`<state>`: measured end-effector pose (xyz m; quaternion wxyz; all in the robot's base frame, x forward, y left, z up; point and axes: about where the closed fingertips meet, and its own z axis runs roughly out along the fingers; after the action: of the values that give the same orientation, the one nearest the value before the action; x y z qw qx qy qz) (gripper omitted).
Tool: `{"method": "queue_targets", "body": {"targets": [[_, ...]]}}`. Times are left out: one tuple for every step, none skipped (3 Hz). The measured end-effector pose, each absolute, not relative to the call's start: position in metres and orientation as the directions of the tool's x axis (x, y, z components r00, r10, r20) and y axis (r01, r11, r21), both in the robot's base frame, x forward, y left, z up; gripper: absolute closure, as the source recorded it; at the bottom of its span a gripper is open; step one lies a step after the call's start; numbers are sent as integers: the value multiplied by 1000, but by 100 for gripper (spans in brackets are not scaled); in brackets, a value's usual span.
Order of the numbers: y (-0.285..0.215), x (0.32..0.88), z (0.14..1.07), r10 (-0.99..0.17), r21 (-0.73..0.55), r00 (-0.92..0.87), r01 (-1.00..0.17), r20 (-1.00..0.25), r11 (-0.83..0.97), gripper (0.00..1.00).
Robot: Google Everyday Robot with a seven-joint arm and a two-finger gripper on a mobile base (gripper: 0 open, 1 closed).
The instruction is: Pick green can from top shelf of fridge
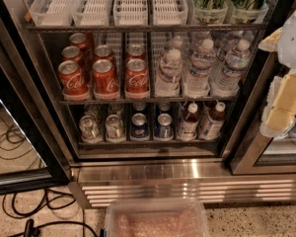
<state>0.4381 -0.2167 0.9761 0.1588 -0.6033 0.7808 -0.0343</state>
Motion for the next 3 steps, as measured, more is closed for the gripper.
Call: {"method": "queue_targets", "body": {"targets": [[-217, 438, 976, -953, -245, -222, -931, -207, 270, 0], [-208, 446, 978, -932, -283, -228, -908, -283, 308, 0], [-195, 438, 976, -850, -290, -307, -844, -427, 451, 0]]}}
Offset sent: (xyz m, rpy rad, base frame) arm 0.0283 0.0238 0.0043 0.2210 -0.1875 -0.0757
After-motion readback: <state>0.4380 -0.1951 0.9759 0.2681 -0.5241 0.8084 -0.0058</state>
